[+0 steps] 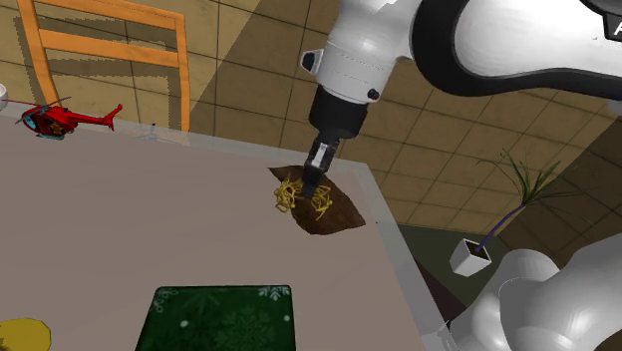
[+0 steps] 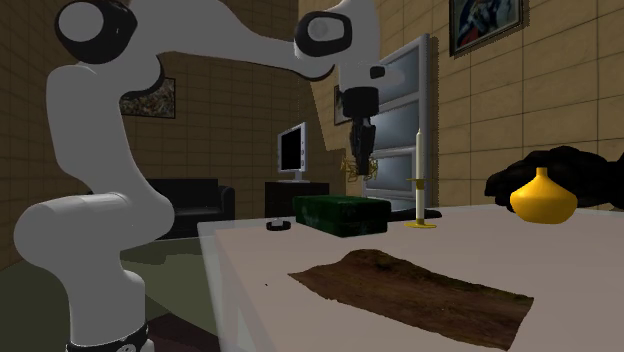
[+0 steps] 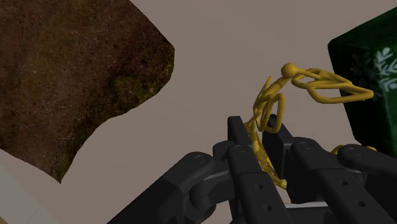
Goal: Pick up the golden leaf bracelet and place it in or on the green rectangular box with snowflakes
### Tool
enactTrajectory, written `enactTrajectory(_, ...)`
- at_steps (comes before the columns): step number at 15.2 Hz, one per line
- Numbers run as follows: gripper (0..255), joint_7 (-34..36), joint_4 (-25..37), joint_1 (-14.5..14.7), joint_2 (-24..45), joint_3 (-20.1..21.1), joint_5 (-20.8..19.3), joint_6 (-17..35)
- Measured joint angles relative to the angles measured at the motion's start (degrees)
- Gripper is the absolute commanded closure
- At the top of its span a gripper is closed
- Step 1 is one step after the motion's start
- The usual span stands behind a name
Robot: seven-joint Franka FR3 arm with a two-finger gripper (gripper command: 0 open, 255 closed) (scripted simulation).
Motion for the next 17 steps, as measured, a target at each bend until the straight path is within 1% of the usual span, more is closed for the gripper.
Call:
enactTrajectory(7, 255, 0.5, 6.3, -0.2, 0.9, -0.1, -0.4, -5.4)
enactTrajectory(9, 255, 1.3, 6.8, 0.1, 1.0, 0.3, -0.3, -5.8)
enactTrajectory(17, 255, 12.7, 12.5, 3.7, 4.4, 7.8, -0.6, -7.4)
